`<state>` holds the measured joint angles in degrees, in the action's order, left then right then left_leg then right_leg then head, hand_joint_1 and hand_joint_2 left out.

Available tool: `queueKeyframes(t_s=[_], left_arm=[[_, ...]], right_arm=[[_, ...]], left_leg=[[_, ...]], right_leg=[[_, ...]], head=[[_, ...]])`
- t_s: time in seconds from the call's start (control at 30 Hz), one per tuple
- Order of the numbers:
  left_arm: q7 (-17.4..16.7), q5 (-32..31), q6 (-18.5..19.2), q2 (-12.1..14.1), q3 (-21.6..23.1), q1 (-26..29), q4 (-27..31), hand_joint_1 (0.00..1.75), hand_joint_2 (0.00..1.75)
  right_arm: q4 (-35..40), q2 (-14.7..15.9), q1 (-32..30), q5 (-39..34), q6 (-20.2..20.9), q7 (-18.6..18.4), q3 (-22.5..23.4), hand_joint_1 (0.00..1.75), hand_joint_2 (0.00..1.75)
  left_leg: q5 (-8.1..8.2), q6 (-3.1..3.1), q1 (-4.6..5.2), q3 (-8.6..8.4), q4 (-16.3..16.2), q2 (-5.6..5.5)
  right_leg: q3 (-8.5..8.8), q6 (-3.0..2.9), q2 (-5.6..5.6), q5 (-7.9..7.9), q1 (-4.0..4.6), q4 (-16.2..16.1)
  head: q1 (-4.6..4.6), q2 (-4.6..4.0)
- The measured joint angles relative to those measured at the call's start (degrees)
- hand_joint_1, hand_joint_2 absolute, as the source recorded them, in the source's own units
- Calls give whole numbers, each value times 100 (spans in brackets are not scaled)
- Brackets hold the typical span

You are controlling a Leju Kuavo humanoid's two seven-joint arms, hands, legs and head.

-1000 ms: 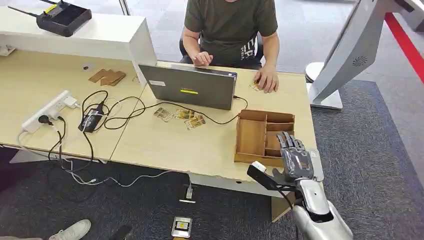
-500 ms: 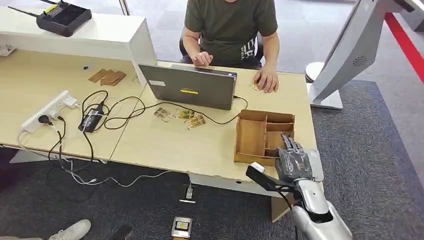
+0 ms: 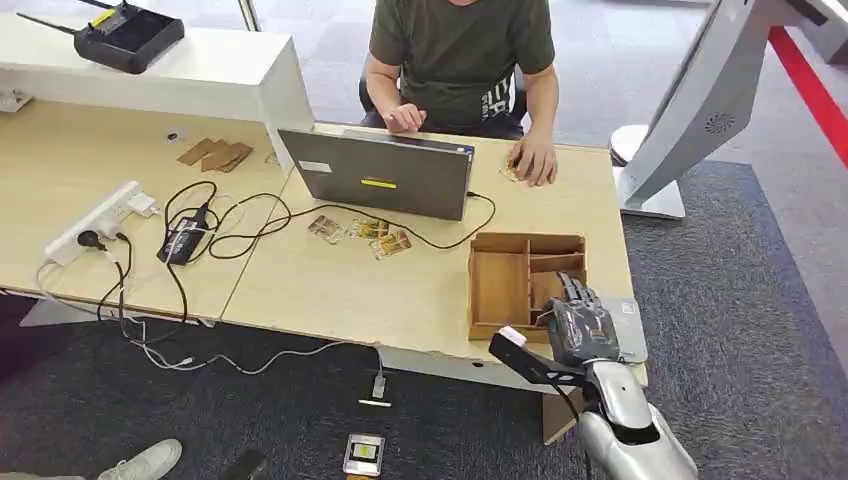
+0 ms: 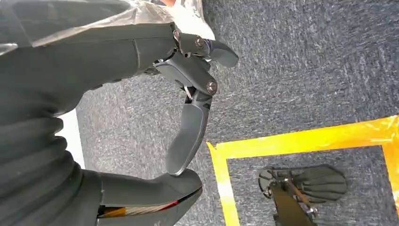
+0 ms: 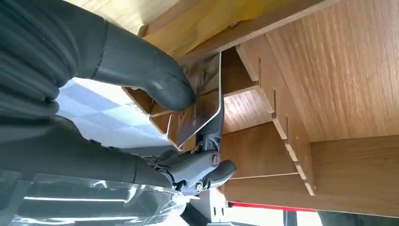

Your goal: Pass the card to the sensor for recognition and then transmit it.

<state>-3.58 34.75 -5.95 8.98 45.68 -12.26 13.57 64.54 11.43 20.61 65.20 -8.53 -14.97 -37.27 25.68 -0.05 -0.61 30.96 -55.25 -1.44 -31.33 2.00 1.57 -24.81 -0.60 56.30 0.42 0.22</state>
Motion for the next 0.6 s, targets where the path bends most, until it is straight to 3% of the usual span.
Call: queueKeyframes(t_s=[0.6], left_arm=[[-50, -46, 2, 2, -118, 32, 0, 0, 175]], right_arm=[[996, 293, -28, 179, -135, -157, 422, 175, 175]], left_leg=[[0, 0, 1, -1, -1, 1]], right_leg=[[0, 0, 0, 1, -1, 0]], head=[[2, 0]])
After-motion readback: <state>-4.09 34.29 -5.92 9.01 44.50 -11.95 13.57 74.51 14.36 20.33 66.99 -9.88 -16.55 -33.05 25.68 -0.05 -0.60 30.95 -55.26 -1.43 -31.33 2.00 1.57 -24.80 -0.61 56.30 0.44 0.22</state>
